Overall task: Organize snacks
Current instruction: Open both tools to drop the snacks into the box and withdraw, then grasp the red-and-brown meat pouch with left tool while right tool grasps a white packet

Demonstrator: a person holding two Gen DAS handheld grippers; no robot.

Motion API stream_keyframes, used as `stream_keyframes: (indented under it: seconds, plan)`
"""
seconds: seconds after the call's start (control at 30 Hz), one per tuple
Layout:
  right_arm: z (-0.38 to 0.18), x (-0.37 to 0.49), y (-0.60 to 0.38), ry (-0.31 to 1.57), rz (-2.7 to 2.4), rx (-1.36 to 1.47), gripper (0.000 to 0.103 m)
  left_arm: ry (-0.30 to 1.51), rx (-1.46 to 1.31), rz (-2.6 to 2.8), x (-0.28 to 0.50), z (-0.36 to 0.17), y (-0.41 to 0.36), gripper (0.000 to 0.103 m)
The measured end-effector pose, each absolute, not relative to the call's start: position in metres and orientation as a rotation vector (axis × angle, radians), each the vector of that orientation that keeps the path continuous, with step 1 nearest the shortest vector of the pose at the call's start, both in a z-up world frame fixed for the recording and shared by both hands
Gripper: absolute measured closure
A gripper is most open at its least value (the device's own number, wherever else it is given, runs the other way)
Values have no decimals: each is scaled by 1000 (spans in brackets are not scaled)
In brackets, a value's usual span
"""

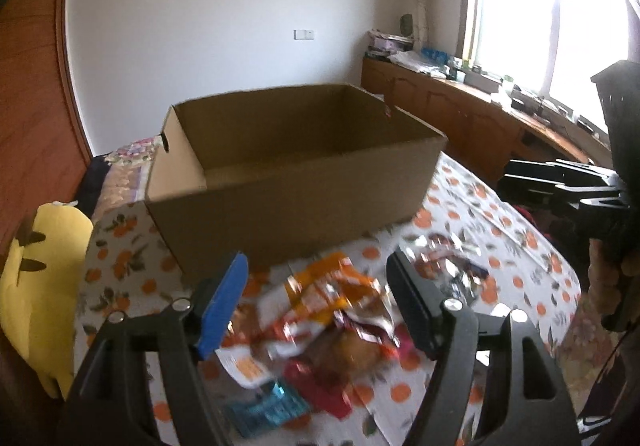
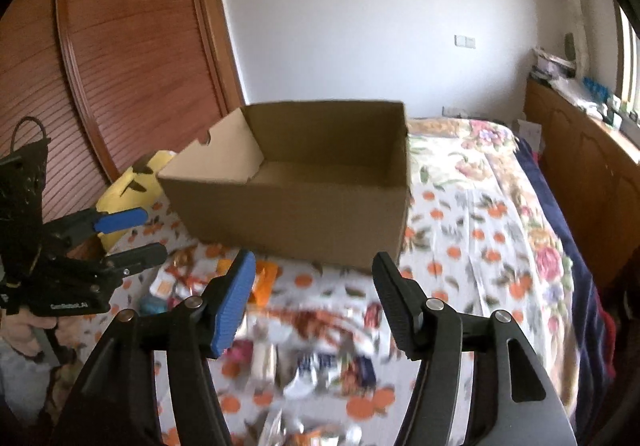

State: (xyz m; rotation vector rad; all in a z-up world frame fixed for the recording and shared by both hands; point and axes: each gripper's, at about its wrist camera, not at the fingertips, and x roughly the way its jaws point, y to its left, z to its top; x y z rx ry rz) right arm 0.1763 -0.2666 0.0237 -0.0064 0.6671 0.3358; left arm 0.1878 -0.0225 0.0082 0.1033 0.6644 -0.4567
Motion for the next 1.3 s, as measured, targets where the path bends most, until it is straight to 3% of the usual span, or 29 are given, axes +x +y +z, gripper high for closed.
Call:
stream_keyframes:
  seconds: [0.6,0.93,1.3]
  plan:
    - [-66,109,-276,730,314,16,39,715,260,-498,137,-52,-46,31]
    - [-71,107,-279,753,339,54,38,773,364,-520,153,-57,-61,40]
    - [-71,122,-269,772,367,47,38,834,489,-575,169,-71,-73,40]
